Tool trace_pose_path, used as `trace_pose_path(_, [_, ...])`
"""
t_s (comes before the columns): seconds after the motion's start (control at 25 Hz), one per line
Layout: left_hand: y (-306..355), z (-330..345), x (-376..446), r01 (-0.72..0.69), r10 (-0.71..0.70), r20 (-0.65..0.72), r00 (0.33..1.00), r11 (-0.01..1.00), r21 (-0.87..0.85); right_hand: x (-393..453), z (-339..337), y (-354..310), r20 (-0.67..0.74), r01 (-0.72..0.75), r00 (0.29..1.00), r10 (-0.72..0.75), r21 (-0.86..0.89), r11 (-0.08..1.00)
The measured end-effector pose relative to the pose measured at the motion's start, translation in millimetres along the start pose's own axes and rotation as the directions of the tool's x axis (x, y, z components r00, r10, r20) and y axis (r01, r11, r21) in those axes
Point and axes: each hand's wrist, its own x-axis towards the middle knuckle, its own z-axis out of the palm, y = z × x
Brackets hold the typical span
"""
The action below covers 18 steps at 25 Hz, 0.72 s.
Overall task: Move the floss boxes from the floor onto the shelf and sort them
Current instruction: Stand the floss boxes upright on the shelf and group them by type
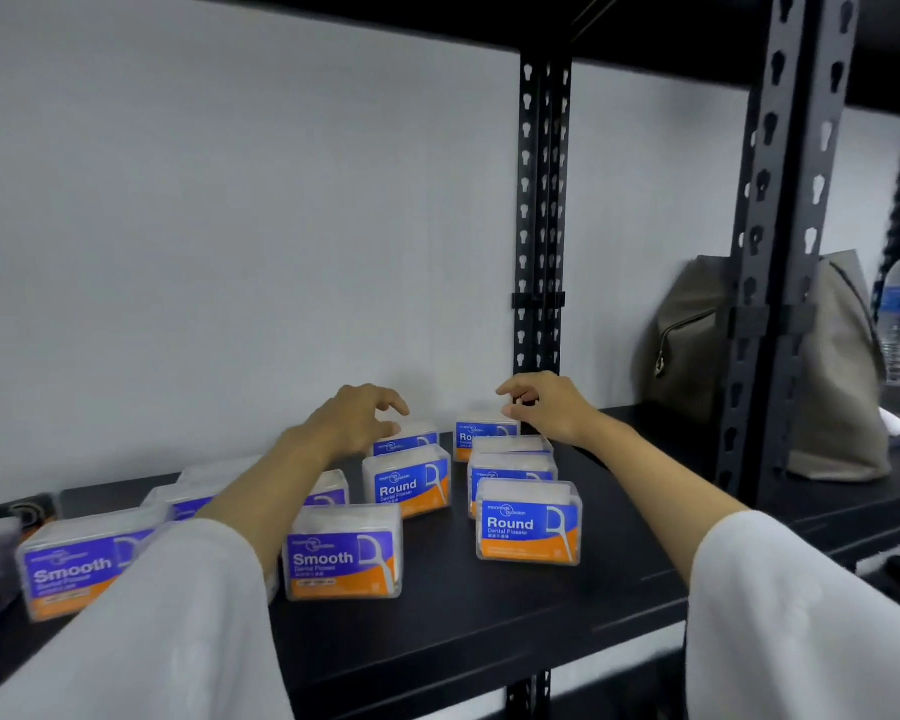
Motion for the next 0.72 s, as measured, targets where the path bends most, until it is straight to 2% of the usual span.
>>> trace_pose_path(0.24, [-2,5,20,-0.02,0.023,0.155,0.988,1.0,-0.018,29,11,13,0.21,0.003,0.978,0.006,-0.043,0.999])
trace_pose_path(0.44, [5,10,21,-0.04,0.038,0.123,0.992,0.999,0.01,28,5,18,0.256,0.011,0.967,-0.014,0.014,1.0])
trace_pose_path(0.72, [30,14,24,-0.117,0.115,0.171,0.979,0.993,0.004,14,-15,19,0.381,-0.03,0.924,-0.028,0.146,0.989])
